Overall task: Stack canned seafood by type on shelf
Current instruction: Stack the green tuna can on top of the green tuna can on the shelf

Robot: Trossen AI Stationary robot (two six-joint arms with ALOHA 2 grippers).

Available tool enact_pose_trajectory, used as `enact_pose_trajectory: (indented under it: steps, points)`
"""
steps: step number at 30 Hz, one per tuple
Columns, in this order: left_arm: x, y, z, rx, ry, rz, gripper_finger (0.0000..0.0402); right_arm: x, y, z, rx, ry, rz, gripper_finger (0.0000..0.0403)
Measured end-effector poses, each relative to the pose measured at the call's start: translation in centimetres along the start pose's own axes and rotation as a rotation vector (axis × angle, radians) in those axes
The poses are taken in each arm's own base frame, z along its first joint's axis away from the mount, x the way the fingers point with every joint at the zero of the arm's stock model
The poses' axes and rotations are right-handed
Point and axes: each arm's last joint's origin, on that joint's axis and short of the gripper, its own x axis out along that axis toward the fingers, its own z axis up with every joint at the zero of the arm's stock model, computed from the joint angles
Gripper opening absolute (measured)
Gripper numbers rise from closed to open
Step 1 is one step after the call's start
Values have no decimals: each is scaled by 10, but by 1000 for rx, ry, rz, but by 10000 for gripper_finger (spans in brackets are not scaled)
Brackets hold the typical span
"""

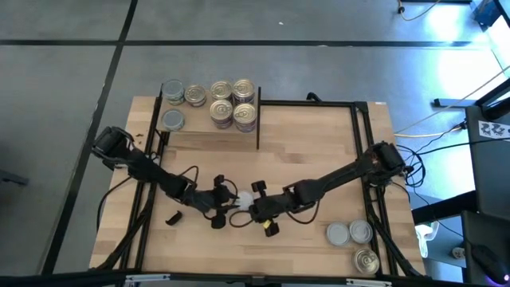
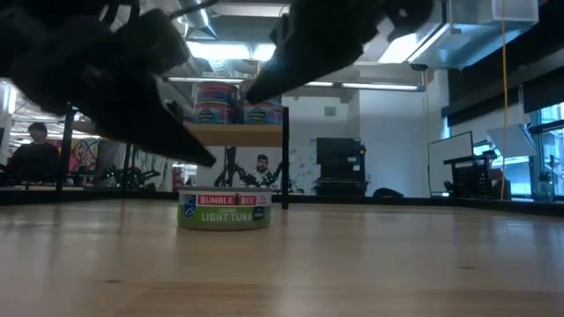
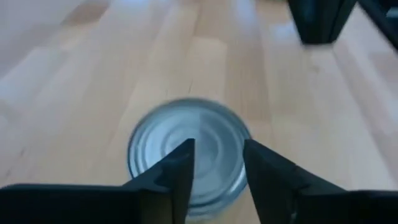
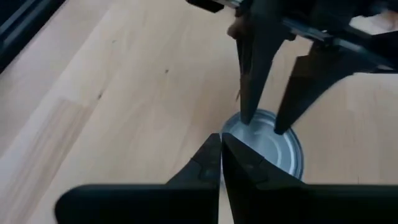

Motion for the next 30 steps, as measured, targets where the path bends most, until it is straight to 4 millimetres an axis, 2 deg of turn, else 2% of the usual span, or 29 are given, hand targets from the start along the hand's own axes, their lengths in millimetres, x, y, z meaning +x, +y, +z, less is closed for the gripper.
enact_pose_trajectory:
  steps: [4, 10, 27, 30]
  points:
    - [7, 2, -9, 17, 37, 18, 108, 8, 3, -20, 2, 40, 8, 17]
    - [9, 4, -13, 30, 59, 40, 82, 17, 6, -37, 17, -21, -2, 17]
    - [-5, 23, -41, -66, -21, 39, 40, 22, 1, -41, 46, -16, -10, 18]
    - [-7, 26, -43, -89, -28, 39, 34, 26, 2, -43, 31, -12, -10, 40]
